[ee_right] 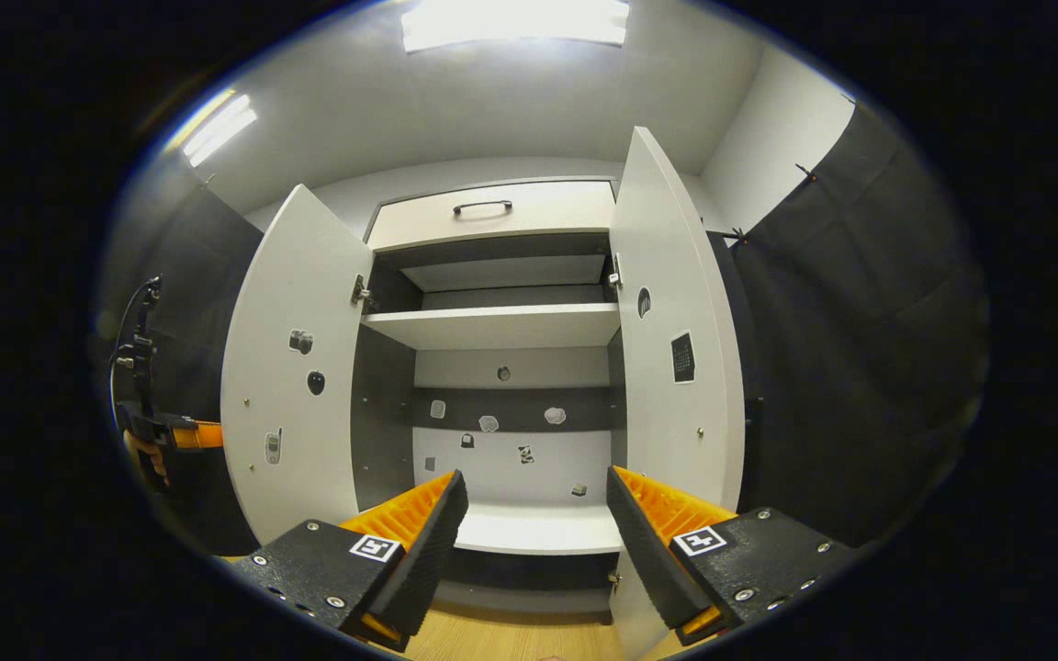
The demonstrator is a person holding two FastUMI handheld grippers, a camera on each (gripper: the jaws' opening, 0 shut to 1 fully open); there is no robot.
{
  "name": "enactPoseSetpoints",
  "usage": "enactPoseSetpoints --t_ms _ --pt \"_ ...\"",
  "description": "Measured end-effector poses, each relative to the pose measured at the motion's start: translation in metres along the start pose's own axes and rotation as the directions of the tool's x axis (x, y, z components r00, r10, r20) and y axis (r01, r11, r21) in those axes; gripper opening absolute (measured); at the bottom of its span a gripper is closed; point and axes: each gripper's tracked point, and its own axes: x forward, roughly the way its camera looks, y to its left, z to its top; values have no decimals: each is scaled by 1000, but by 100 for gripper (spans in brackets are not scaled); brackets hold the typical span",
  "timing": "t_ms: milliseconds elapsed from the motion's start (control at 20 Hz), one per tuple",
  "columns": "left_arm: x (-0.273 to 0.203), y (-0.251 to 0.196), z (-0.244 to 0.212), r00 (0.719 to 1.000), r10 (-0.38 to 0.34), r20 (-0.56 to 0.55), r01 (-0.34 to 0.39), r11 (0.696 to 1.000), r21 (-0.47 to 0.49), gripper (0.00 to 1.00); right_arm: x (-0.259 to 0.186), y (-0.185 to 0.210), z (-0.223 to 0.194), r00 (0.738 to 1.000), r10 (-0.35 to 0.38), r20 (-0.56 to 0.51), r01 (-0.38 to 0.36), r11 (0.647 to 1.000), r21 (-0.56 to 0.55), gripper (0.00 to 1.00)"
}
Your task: Open the right door of the double-door shoe cabinet with the right hand, and open the left door with the left hand.
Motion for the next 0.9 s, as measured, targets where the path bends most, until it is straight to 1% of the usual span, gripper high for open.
enactPoseSetpoints --t_ms 150,300,550,800,900 --pt "0 0 -1 1000 -13 2 13 1000 -4 7 5 1 -6 1000 0 -15 0 1000 1 93" --pt "1 2 -1 1000 -19 -3 19 1000 22 7 11 3 -14 999 12 -39 -11 1000 12 93" --pt "5 6 -9 999 -33 -11 33 999 -16 7 20 0 -32 997 8 -76 -7 1000 15 92" --pt "-8 5 -11 999 15 -46 -15 1000 0 7 25 -7 -38 995 -2 -101 4 1000 13 93" --pt "-15 1 -8 999 15 -40 -16 1000 -13 8 28 -10 -40 994 -10 -108 12 1000 10 92"
